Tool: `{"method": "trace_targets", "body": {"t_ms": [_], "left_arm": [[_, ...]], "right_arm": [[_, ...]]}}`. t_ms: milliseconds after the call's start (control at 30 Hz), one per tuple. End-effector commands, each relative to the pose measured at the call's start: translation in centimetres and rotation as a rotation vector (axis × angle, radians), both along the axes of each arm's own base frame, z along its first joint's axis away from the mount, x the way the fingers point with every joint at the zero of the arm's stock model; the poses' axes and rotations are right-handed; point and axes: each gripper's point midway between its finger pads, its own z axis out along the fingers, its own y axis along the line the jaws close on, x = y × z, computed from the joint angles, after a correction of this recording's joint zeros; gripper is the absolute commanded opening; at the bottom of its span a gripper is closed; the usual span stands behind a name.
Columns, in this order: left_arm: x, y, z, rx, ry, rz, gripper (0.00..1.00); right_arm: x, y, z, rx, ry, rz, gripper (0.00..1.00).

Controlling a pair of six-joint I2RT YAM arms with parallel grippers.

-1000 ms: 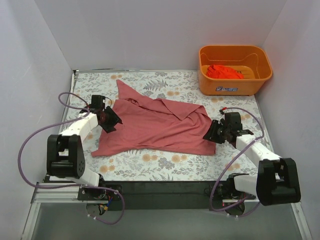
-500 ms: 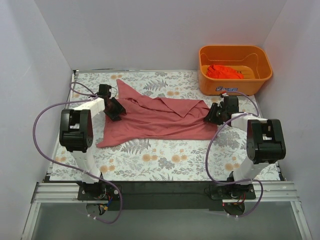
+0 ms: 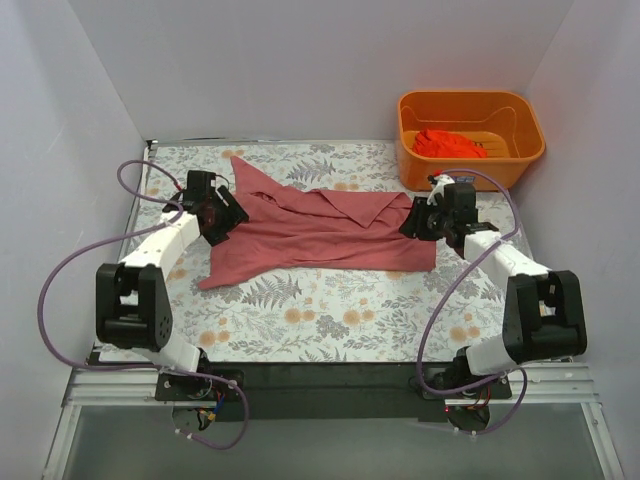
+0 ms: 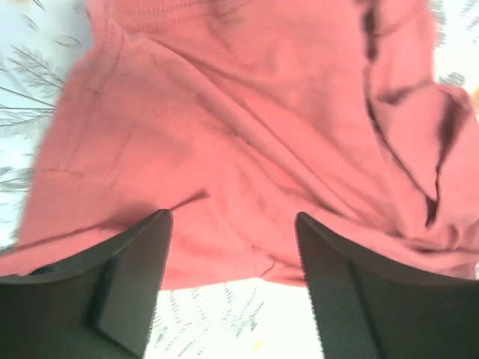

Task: Fold and stack the t-shirts
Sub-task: Flatten the tshirt out

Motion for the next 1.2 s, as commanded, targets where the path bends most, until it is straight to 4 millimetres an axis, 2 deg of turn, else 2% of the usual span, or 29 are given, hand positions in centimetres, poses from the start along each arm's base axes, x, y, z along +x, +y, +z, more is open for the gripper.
{"method": "trace_targets", "body": {"t_ms": [0,133,267,333,500,667,833,1000,1167], "left_arm": [[-1.6,1.7,1.5,0.149,-0.052,-0.035,0.70],[-2.7,1.9,0.1,0.201,-0.016,-0.088,0.73],[-3.1,1.0,-1.7,0.250,0.034,-0.156,0.73],[-3.0,0.1,-1.8,0.267,0.035,-0.188,0.73],[-2.6,-0.8,-2.4,0.317,0.047,-0.217,0.72],[-2.8,-0.8,-2.7,0.352,0.054,-0.233,0.72],[-3.4,-1.0,-2.0,0.370,0.047,-0.238,0.72],[-4.6,-1.0,-0.8,0.347,0.010,-0.223,0.73],[-6.2,-0.9,-0.5,0.328,-0.009,-0.227,0.73]], "right_arm": [[-3.4,1.7,-0.7,-0.047,0.016,0.117,0.48],[-5.3,1.9,-2.3,-0.081,0.049,0.151,0.50],[-5.5,1.7,-3.1,-0.130,0.057,0.164,0.52],[-5.7,1.7,-3.7,-0.155,0.081,0.174,0.52],[-5.1,1.9,-3.7,-0.223,0.089,0.183,0.53],[-3.7,1.8,-3.3,-0.257,0.064,0.192,0.52],[-3.4,3.0,-3.9,-0.238,0.085,0.268,0.53],[-4.5,4.0,-5.2,-0.209,0.140,0.335,0.53],[-5.9,4.3,-5.3,-0.199,0.202,0.377,0.51]]}}
